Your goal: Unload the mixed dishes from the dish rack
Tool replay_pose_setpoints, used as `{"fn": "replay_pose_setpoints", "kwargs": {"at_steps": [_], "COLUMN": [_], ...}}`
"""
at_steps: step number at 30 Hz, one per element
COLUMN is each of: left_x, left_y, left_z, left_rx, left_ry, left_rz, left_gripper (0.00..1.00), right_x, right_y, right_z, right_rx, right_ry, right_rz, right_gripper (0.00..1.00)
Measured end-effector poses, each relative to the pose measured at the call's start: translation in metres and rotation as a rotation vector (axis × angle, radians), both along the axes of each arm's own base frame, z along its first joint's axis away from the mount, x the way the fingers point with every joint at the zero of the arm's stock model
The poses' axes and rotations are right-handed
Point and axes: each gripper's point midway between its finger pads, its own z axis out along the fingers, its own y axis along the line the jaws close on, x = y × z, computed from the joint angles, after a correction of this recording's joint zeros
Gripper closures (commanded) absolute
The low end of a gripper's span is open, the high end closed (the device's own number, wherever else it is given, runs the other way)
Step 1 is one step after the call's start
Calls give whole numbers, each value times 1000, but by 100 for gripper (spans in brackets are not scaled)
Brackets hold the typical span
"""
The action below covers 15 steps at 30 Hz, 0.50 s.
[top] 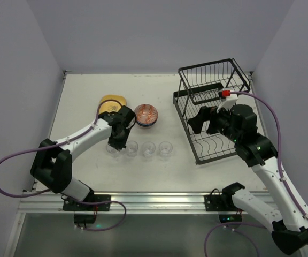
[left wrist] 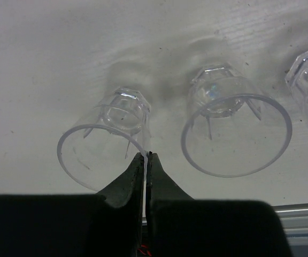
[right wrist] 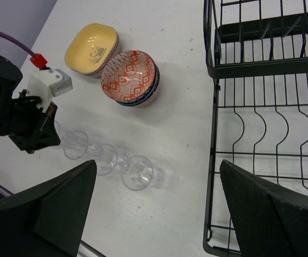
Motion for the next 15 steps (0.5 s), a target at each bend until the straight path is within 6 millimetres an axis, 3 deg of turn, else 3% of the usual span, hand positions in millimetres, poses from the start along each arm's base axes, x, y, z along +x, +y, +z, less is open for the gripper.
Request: {"fn": "replay_pose_setpoints", "kwargs": {"at_steps": [8, 11, 15], "left_x": [-7, -7, -6], "left_y": [-7, -6, -3], "left_z": [-5, -4, -3], "left_rx": [8, 12, 28], "left_ry": [24, 24, 20], "left_rz": [-34, -33, -23], "left_gripper": [99, 90, 71], "right_x": [-2, -2, -3], "right_y": [0, 1, 2], "right_z": [-2, -2, -2], "right_rx": [-11, -12, -11], "right_ry": [2, 2, 4], "right_rz": [12, 17, 24], "right_gripper": [1, 1, 1]}}
